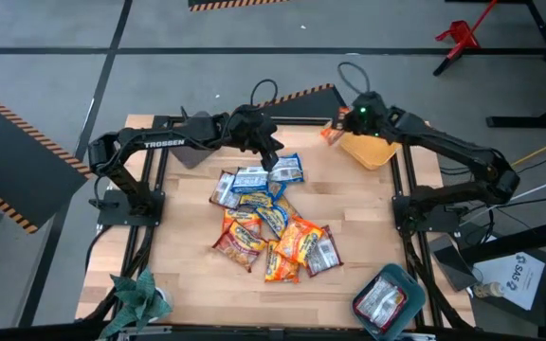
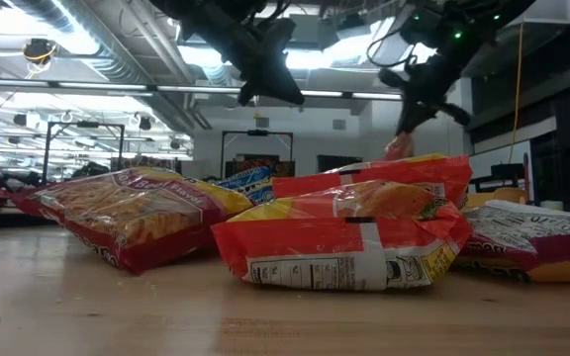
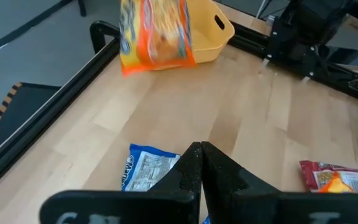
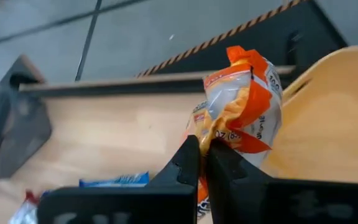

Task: Sort Maruchan noodles
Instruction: Put the orange noodle pack into the yellow bin

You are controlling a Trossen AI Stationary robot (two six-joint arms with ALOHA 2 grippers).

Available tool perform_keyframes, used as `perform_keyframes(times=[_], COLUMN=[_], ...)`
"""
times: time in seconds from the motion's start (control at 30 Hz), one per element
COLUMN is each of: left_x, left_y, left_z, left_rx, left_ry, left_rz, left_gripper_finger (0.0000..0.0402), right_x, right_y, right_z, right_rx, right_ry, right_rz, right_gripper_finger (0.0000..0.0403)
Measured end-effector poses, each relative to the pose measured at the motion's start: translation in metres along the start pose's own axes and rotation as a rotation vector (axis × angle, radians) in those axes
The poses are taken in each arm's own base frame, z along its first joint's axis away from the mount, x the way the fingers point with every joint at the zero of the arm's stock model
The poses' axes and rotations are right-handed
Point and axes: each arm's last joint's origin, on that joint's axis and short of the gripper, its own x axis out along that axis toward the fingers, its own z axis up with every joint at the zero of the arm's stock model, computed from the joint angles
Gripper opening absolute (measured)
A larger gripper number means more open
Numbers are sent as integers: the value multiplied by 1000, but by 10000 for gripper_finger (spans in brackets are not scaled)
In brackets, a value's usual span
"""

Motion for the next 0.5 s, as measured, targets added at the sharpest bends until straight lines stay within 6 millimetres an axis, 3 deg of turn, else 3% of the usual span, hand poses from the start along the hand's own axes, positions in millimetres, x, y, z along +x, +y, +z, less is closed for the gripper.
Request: perform_keyframes(times=[0.23,0.5], left_x=[0,0], left_y=[0,0], left_z=[0,0], left_rx=[7,8], left_ry=[3,3], left_rz=[-14,-14], left_gripper_finger=[2,2], right_x=[-23,-26], right_y=[-22,-28], right_z=[9,9], right_rx=[61,174], right_ry=[-56,-152], right_rz=[-124,-240], right_gripper_finger=[0,0])
